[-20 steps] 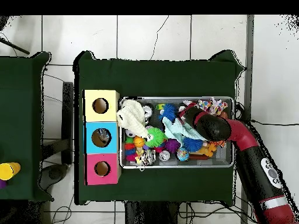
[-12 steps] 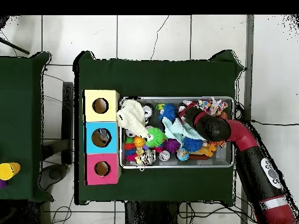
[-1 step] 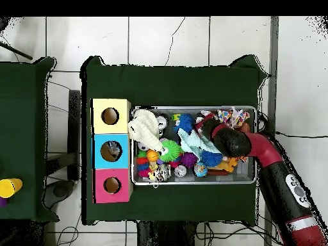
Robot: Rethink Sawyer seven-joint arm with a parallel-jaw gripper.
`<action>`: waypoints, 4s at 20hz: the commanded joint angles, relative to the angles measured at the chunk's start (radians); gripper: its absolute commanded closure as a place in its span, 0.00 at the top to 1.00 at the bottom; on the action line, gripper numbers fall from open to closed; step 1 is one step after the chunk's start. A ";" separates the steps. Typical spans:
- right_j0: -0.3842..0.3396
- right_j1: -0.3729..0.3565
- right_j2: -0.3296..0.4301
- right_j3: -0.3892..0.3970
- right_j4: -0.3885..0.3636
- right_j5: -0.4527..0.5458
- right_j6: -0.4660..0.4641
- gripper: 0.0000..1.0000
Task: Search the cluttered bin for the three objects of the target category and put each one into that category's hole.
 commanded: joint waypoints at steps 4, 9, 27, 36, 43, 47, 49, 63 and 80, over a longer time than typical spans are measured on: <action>0.034 -0.015 -0.180 -0.053 -0.138 -0.045 -0.095 1.00; 0.037 -0.050 -0.191 -0.020 -0.127 -0.051 -0.077 1.00; 0.088 -0.169 -0.242 0.045 -0.071 -0.051 0.000 1.00; 0.105 -0.181 -0.264 0.045 -0.081 -0.075 0.016 1.00; 0.173 -0.207 -0.339 0.035 -0.142 -0.132 0.059 1.00; 0.173 -0.243 -0.347 0.071 -0.101 -0.145 0.075 1.00; 0.170 -0.270 -0.344 0.095 -0.073 -0.133 0.076 1.00; 0.187 -0.319 -0.370 0.132 -0.040 -0.141 0.107 1.00; 0.252 -0.355 -0.438 0.139 -0.037 -0.192 0.163 1.00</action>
